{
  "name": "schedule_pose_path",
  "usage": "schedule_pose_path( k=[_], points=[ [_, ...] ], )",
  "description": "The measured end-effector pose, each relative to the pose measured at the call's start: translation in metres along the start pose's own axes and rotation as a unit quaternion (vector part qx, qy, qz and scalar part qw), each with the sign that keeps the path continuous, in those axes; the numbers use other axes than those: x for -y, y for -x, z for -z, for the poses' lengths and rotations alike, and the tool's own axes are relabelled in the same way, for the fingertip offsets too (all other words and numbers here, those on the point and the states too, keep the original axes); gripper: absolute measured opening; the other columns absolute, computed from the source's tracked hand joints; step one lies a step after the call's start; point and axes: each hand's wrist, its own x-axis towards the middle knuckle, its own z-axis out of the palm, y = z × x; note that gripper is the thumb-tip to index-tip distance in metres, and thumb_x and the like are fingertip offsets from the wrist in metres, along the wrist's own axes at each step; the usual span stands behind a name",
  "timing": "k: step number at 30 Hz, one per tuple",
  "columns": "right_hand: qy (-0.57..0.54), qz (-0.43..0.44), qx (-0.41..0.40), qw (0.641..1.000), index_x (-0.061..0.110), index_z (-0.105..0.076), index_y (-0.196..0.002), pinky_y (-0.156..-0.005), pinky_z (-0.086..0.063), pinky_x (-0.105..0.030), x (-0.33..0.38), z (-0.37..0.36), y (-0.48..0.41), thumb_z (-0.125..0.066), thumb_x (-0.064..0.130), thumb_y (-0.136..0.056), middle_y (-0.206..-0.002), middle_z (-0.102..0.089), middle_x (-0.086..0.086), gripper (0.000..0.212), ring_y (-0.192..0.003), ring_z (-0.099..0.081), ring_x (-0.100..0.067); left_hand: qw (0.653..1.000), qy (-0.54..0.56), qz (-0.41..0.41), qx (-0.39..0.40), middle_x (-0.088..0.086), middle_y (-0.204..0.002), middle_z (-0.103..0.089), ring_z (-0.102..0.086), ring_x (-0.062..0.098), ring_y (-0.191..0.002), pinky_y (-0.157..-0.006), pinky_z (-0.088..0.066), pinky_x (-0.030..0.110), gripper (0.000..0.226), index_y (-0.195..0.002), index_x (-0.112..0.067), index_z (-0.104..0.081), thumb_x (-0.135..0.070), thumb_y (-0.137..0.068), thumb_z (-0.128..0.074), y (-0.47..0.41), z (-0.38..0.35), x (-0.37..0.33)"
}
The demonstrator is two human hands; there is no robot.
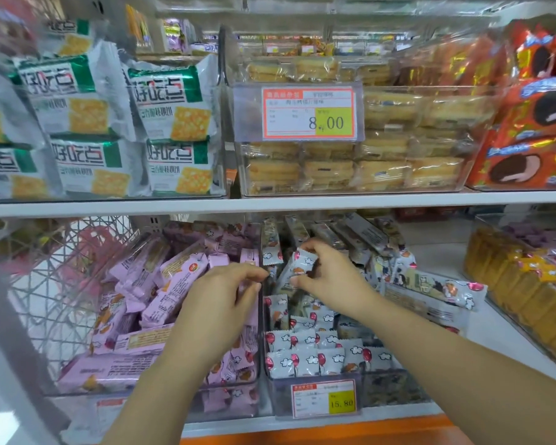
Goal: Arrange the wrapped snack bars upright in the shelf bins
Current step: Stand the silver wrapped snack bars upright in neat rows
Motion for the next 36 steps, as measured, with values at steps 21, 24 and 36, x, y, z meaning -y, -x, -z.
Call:
schedule_pose_path(
  k=[21,24,36],
  points=[
    [0.028,-0.035,0.251,0.967,0.013,-0.057,-0.125,-0.103,-0.043,-0.040,-0.029,0.000,-0.031,-0.043,0.011,-0.097,-0.127,-0.060,-0.006,0.031,-0.116,-0.057,-0.022,0.963,-0.185,-0.081,0.180,-0.017,-0.126,-0.058,-0.020,0.003,-0.139,-0.116,-0.013,0.039,0.032,-0.118,-0.044,-0.057,-0.030,-0.098,-0.038,-0.021,-0.017,-0.002],
    [0.089,0.006,0.283,0.955,0.017,-0.060,-0.123,-0.098,-0.045,-0.042,-0.028,-0.008,-0.034,-0.049,0.010,-0.094,-0.122,-0.063,-0.008,0.031,-0.111,-0.059,-0.026,0.965,-0.182,-0.078,0.172,-0.019,-0.127,-0.056,-0.018,0.001,-0.139,-0.116,-0.012,0.035,0.032,-0.118,-0.046,-0.057,-0.030,-0.098,-0.038,-0.021,-0.017,-0.001],
    [0.143,0.025,0.346,0.927,0.014,-0.059,-0.112,-0.081,-0.048,-0.039,-0.030,-0.015,-0.045,-0.062,0.014,-0.088,-0.097,-0.063,-0.006,0.024,-0.087,-0.058,-0.025,0.964,-0.189,-0.084,0.168,-0.022,-0.125,-0.057,-0.017,0.000,-0.138,-0.113,-0.011,0.031,0.030,-0.117,-0.046,-0.055,-0.032,-0.098,-0.037,-0.020,-0.017,-0.001]
  ],
)
